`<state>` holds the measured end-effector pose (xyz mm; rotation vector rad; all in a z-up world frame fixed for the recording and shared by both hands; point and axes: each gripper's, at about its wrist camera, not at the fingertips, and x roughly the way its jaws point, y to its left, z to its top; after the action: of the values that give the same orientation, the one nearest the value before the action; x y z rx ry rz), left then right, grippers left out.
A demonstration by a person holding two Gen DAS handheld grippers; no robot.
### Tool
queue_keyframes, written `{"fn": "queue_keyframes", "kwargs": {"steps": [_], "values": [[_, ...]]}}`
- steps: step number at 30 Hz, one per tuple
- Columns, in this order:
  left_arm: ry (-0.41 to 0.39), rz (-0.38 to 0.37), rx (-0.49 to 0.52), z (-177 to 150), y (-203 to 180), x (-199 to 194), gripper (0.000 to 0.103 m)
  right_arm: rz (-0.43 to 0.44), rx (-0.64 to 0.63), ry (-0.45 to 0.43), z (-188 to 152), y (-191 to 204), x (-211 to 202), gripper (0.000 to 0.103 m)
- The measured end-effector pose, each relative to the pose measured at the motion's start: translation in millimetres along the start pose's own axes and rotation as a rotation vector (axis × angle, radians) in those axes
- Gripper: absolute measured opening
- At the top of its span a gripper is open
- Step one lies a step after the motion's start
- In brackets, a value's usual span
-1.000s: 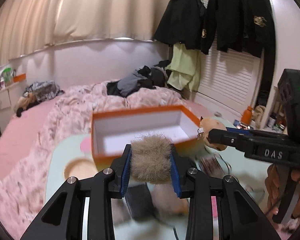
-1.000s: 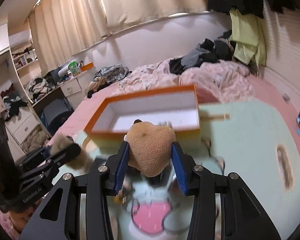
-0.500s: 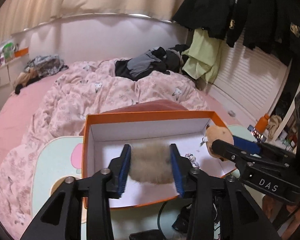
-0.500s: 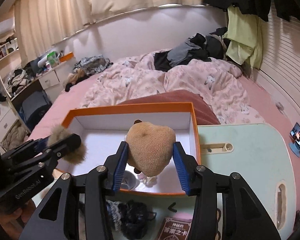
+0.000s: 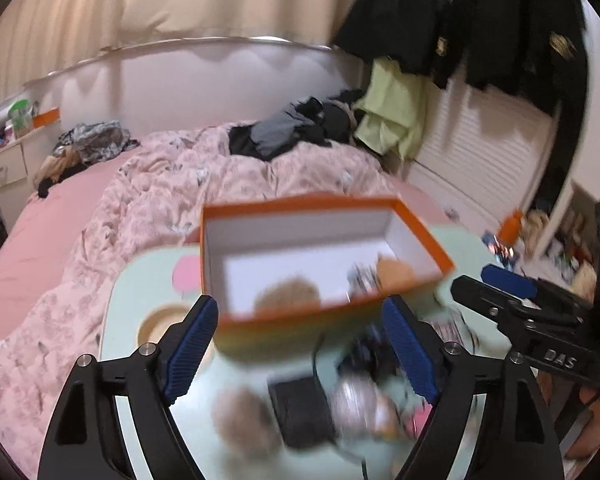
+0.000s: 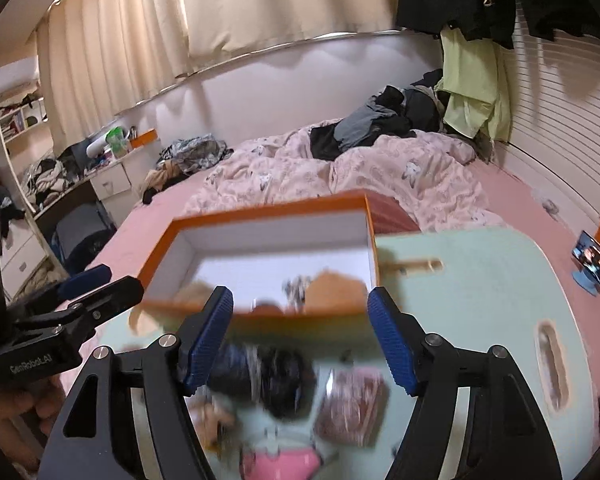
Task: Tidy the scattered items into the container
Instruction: 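Lower the brown pompom into the orange box with the left gripper while right drops the plush in, then withdraw both open grippers from the box back over the table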
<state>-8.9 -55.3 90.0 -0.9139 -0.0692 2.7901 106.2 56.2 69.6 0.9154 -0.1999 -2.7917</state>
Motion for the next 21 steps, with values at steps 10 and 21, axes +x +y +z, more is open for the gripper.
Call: {"fn": "queue_keyframes", "kwargs": {"steps": [10, 21], "values": [[0.034, 0.036, 0.044, -87.3, -29.6, -14.3, 0.086, -0.077, 0.003, 0.089, -68.3, -2.9, -18.8, 0.07], [0.128, 0.072, -0.043, -106.1, -15.0, 7.8, 0.09, -0.05, 0.073, 0.195, -81.8, -19.4, 0.1, 0.07]]}}
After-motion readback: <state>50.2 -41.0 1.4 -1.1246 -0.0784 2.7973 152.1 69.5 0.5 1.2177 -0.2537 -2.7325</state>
